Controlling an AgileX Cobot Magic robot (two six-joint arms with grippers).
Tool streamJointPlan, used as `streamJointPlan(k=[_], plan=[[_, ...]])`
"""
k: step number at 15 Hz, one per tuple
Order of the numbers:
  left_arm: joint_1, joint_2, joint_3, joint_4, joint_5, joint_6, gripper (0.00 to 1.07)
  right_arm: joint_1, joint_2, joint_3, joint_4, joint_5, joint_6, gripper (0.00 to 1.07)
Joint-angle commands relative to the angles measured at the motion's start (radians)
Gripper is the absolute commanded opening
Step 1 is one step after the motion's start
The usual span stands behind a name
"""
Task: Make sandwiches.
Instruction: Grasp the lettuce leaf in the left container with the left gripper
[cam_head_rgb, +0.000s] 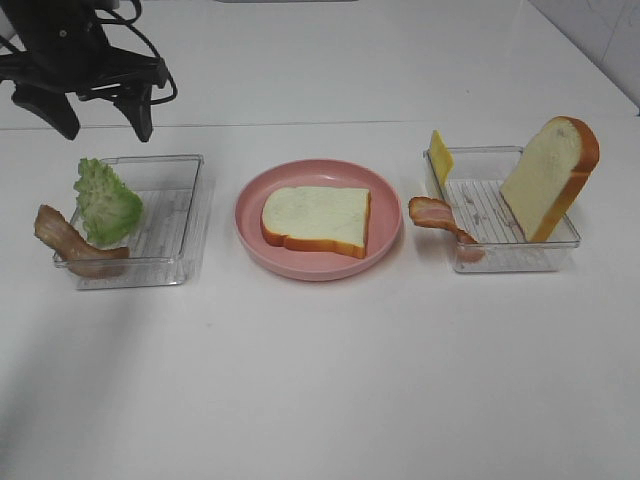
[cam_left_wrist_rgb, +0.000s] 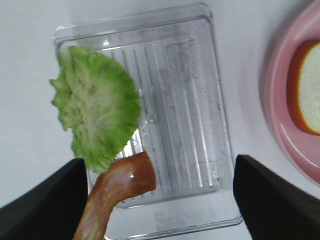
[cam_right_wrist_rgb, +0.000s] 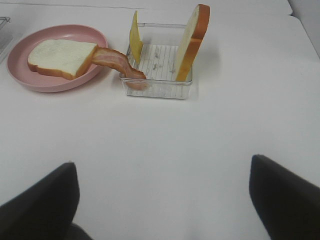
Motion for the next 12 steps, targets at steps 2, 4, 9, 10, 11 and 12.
streamJointPlan(k=[2, 4, 9, 10, 11, 12], plan=[[0.052, -0.009, -0.004, 0.017, -0.013, -0.007, 0.76, -0.003, -0.012, 0.003, 0.002, -0.007, -0.007, 0.87], [0.081, 0.000, -0.003, 0.017, -0.045, -0.005, 0.76, -0.003, -0.012, 0.003, 0.002, -0.007, -0.007, 0.87], [0.085, 0.060, -0.002, 0.025, -0.048, 0.020, 0.76, -0.003, -0.012, 0.003, 0.002, -0.007, -0.007, 0.87], [0.085, 0.077, -0.002, 0.037, -0.052, 0.020, 0.76, -0.003, -0.012, 0.003, 0.002, -0.007, -0.007, 0.87], [0.085, 0.092, -0.002, 0.042, -0.054, 0.020, 0.76, -0.003, -0.012, 0.003, 0.002, -0.007, -0.007, 0.87], [0.085, 0.107, -0.002, 0.042, -0.053, 0.020, 0.76, -0.003, -0.012, 0.003, 0.002, -0.007, -0.007, 0.87]])
